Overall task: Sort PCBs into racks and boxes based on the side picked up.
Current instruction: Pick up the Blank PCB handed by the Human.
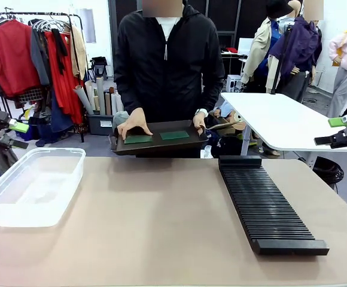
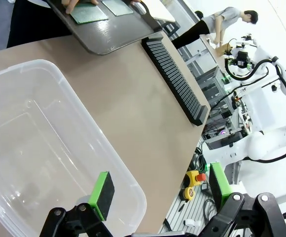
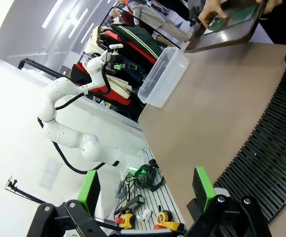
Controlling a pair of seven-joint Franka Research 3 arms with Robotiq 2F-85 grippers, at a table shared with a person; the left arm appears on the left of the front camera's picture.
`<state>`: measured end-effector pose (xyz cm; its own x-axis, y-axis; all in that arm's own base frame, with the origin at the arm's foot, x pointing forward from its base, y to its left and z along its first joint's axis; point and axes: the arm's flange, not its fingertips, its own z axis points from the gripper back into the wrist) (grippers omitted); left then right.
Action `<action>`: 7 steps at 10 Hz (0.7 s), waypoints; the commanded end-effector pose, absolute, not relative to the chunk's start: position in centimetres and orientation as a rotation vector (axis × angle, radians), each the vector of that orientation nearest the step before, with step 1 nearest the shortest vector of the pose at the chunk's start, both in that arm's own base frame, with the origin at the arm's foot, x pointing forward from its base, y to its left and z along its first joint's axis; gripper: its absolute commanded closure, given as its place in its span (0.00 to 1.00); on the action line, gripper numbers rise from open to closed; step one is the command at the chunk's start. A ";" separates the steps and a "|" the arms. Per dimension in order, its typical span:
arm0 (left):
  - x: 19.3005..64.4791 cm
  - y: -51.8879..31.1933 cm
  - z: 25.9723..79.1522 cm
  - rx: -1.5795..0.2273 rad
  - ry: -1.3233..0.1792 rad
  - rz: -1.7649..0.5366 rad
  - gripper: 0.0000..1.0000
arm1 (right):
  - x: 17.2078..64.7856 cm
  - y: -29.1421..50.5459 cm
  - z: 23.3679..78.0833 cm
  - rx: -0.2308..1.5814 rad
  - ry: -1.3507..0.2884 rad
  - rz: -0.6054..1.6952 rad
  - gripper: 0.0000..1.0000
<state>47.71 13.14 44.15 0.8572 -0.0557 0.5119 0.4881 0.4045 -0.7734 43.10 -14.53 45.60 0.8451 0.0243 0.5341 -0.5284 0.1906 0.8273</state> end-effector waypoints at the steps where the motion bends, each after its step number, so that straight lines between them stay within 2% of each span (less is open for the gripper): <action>1: 47.6 13.1 44.5 -1.104 -0.446 -0.356 0.00 | 43.0 -14.4 45.8 1.334 -0.453 0.411 0.00; 7: 47.6 13.1 44.5 -1.104 -0.446 -0.356 0.00 | 43.0 -14.4 45.8 1.334 -0.453 0.411 0.00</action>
